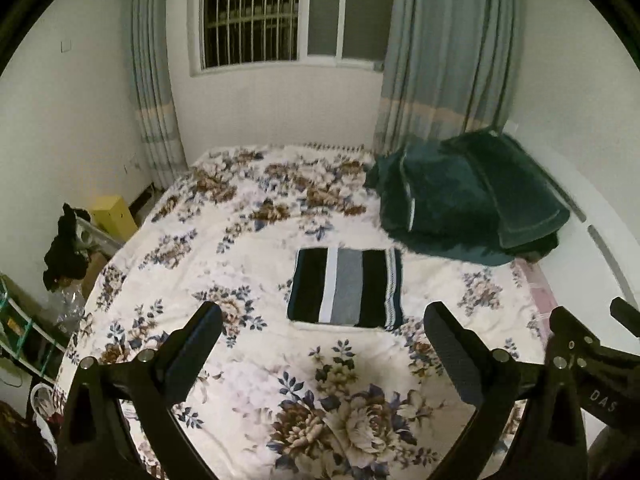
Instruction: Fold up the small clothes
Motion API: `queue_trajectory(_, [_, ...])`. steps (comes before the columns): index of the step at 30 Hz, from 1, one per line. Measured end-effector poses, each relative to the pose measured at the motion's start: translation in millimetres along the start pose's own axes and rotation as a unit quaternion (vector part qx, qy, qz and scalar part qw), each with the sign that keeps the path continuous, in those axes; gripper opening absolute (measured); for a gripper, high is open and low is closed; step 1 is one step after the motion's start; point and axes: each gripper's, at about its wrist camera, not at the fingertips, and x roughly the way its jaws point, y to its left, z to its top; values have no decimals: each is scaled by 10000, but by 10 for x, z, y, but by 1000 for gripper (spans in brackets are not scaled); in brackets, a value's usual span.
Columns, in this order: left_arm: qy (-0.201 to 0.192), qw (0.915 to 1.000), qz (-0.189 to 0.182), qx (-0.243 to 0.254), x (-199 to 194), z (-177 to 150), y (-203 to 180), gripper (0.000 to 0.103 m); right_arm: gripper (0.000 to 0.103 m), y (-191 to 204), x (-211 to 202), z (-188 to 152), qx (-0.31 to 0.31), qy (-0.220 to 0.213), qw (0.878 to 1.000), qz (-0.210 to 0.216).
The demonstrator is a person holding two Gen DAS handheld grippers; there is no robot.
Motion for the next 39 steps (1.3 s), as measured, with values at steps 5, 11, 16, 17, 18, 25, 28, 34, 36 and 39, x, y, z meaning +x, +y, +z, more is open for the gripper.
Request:
queue_trajectory(5, [-177, 9998, 1, 13, -404, -44, 15, 103, 103, -101, -525, -35, 47, -234, 9997, 60])
queue_trajectory(11, [-281, 9996, 31, -14, -666, -148, 30, 103, 103, -131, -956, -94, -25, -428, 9990, 112])
queue_trajectory(16, [-305, 9995, 115, -46, -794, -212, 32, 103, 103, -154, -1094, -102, -60, -495, 9986, 191])
queue_trajectory(17, [-313, 9994, 129, -49, -803, -215, 33, 103, 103, -162, -1114, -93, -68, -510, 9984, 216])
queue_trajectory(18, [-332, 9993, 142, -49, -823, -221, 30, 103, 103, -167, -1146, -97, -71, -528, 9983, 228])
queue_trajectory(25, [-376, 9991, 180, -70, -926, -246, 33, 103, 103, -187, -1151, -40, -136, -600, 9976, 323])
queue_trajectory(28, [-427, 9988, 218, -71, -974, -242, 17, 103, 103, -219, -1150, -36, -122, -596, 9974, 378])
queue_trajectory(34, [-471, 9986, 245, -48, -1007, -235, -18, 103, 103, -235, -1119, -5, -139, -586, 9971, 476])
queue_trajectory(36, [-459, 9986, 243, -49, -1015, -232, -25, 103, 103, -242, -1127, -13, -132, -577, 9970, 493])
queue_trajectory(39, [-481, 9986, 228, -54, -1019, -229, -20, 103, 103, -237, -1115, 27, -149, -578, 9968, 525])
